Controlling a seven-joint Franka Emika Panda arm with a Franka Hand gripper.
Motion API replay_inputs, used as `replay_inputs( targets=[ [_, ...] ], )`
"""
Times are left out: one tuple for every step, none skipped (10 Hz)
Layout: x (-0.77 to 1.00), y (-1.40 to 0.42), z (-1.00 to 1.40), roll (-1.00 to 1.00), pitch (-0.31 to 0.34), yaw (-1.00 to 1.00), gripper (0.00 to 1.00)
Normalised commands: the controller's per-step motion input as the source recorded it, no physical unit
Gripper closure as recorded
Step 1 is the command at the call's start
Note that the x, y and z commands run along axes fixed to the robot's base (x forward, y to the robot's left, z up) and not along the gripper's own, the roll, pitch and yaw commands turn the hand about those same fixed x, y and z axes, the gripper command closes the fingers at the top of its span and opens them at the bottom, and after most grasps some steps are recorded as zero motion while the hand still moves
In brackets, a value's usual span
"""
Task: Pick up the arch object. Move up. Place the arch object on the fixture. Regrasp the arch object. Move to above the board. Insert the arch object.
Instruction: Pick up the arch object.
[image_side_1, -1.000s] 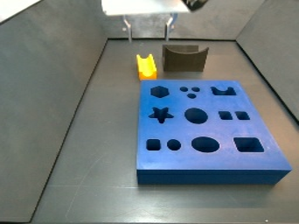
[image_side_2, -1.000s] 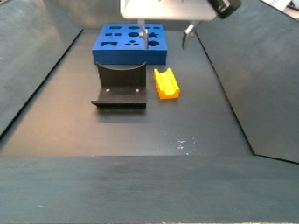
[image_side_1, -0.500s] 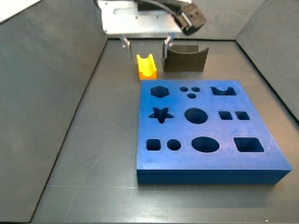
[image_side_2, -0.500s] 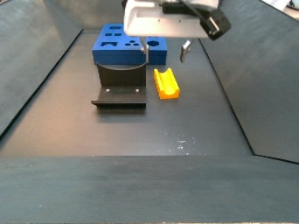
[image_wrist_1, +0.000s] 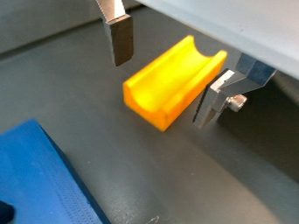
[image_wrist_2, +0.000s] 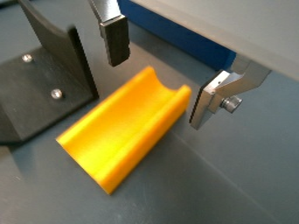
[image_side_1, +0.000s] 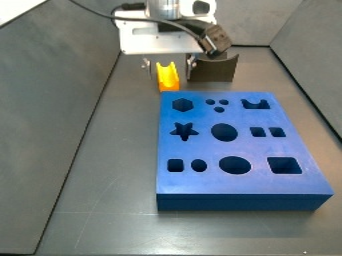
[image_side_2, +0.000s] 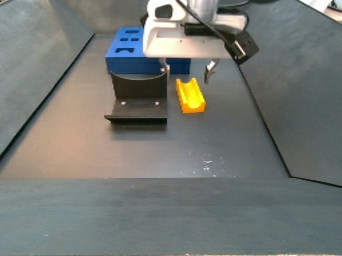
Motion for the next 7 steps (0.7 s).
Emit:
replay_inputs(
  targets=[
    [-0.07,0.00,-0.80,0.12,-0.154,0.00,0.00],
    [-0.05,-0.04,-0.79,0.11,-0.154,0.00,0.00],
    [-0.17,-0.06,-0.62,0.09,-0.179,0.00,0.00],
    [0.00,-0.01,0.00,0.03,0.000,0.00,0.00],
    [0.00,0.00,0.00,0.00,0.000,0.00,0.00],
    [0.00,0.00,0.00,0.00,0.000,0.00,1.00],
    [0.00,0.00,0.00,0.01,0.000,0.00,1.00]
  ],
)
